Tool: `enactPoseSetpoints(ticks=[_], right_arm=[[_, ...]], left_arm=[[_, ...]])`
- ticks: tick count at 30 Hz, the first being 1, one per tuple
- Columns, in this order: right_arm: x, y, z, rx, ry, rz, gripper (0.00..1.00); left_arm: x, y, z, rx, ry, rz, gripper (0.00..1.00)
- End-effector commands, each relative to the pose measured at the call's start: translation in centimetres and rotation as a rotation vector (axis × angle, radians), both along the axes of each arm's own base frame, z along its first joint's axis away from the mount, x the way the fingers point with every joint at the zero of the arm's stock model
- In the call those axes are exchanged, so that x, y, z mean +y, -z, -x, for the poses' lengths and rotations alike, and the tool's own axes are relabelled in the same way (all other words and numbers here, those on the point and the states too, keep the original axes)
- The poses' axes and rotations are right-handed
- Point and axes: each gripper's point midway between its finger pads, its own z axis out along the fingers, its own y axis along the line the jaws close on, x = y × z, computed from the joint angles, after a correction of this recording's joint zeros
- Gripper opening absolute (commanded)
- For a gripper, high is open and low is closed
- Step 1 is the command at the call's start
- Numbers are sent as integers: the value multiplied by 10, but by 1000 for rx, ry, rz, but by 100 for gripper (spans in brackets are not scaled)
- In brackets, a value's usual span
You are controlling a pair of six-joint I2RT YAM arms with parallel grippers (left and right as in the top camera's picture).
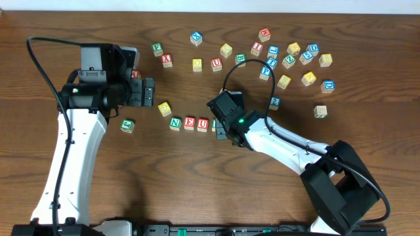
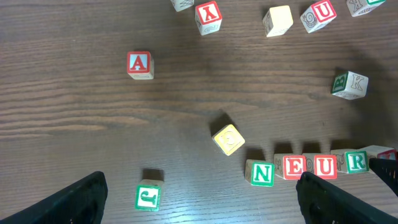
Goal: Spell out NEURIPS
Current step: 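Lower the I block onto the table beside the green R block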
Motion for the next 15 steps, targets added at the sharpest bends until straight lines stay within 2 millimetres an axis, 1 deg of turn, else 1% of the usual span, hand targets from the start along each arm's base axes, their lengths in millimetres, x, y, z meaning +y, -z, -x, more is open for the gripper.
enactPoseSetpoints(ticks=[1, 11, 15], right_arm=[[-3, 6, 3, 2, -5, 24, 9], [-2, 6, 2, 0, -5, 22, 10], [-2, 6, 2, -1, -5, 22, 15]], left_arm=[[1, -9, -4, -22, -2, -1, 96], [1, -9, -4, -23, -1, 0, 96], [1, -9, -4, -22, -2, -1, 96]])
